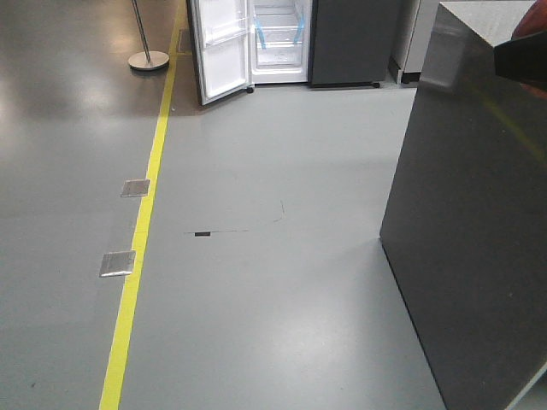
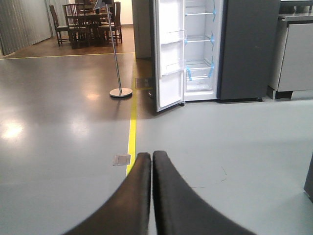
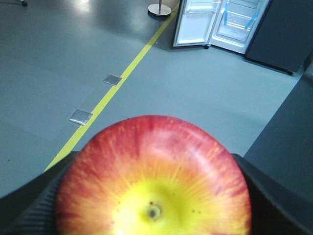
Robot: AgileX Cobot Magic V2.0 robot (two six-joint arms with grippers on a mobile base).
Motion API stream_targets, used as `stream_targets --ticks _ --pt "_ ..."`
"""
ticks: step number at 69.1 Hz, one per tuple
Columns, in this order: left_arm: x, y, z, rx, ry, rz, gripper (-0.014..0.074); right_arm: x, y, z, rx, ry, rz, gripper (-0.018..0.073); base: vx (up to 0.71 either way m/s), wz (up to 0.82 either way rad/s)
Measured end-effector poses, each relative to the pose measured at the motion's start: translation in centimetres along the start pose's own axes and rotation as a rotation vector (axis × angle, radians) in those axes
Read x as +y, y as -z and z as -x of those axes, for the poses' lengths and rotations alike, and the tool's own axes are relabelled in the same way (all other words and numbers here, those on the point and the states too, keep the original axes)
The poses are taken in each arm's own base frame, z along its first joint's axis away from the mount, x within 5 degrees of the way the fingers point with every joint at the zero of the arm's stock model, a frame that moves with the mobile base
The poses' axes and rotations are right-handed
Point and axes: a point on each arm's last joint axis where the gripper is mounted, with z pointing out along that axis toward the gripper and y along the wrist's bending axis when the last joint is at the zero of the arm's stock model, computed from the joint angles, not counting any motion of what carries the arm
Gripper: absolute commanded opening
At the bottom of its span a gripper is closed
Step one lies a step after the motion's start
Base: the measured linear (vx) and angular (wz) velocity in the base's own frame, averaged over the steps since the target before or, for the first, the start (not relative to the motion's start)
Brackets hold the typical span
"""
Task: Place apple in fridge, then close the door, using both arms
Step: 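Drive toward the open refrigerator carrying the apple in the right gripper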
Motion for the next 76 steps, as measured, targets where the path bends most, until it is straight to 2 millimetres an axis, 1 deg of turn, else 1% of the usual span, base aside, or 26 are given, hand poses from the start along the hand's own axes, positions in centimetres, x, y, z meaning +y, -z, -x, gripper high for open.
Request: stream_targets --ticks 76 --pt "0.0 0.0 0.0 0.0 0.0 0.0 -0.0008 0.0 0.0 0.0 0.0 0.0 0.0 0.0076 0.14 0.02"
